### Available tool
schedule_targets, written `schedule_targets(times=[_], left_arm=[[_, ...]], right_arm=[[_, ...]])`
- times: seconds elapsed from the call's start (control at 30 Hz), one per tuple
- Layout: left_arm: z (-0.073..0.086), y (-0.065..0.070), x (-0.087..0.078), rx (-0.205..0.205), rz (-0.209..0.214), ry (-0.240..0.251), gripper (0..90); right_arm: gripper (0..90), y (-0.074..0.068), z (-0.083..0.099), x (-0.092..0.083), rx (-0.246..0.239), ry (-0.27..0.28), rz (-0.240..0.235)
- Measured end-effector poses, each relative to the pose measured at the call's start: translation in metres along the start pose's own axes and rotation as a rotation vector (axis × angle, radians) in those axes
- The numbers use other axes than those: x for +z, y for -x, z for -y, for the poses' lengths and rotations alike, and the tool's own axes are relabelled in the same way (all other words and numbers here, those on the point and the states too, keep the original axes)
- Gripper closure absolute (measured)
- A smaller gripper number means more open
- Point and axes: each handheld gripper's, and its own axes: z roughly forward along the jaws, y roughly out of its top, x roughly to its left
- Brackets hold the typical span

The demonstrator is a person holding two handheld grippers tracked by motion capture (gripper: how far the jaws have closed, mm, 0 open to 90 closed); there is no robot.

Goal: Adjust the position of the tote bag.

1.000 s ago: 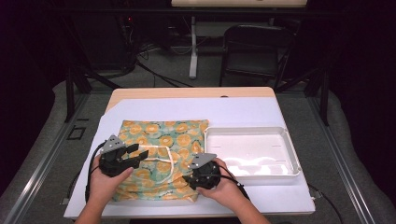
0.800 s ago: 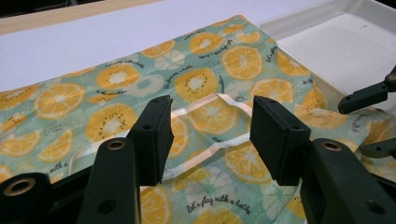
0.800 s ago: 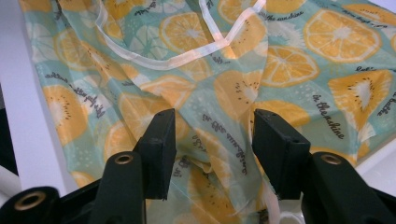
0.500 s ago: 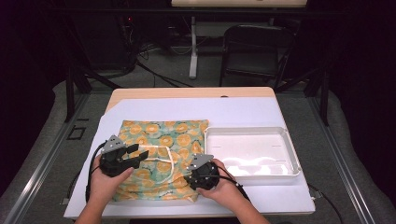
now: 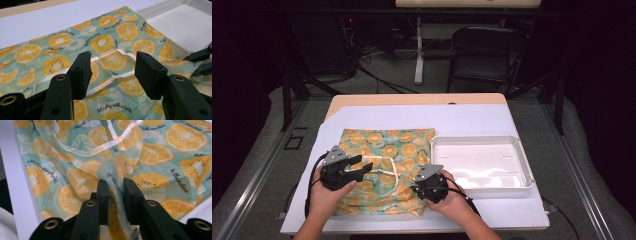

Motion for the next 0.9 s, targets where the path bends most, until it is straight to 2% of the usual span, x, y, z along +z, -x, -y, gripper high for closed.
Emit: schedule_targets(times=[0.27, 0.3, 0.4, 0.47, 0.77, 0.9], left_arm=[[0.001, 0.007, -0.004, 0.014, 0.011, 0.011, 46.7], [0.001, 0.009, -0.004, 0.017, 0.021, 0.004, 46.7], [0.002, 0.012, -0.004, 0.027, 0.029, -0.005, 46.7], [0.003, 0.016, -0.003, 0.038, 0.033, -0.013, 46.7], [0.009, 0.024, 0.000, 0.056, 0.041, -0.044, 43.1], [0.013, 0.029, 0.003, 0.072, 0.054, -0.061, 42.4]], right_arm=[[82.9, 0.003, -0.004, -0.004, 0.014, 0.041, 0.007], [82.9, 0.005, -0.005, -0.005, 0.032, 0.061, 0.013], [83.3, 0.010, -0.006, -0.005, 0.048, 0.075, 0.022], [83.5, 0.012, -0.006, -0.006, 0.051, 0.074, 0.021], [84.2, 0.026, -0.008, -0.004, 0.122, 0.097, 0.026], [84.3, 0.028, -0.009, -0.002, 0.126, 0.094, 0.026]])
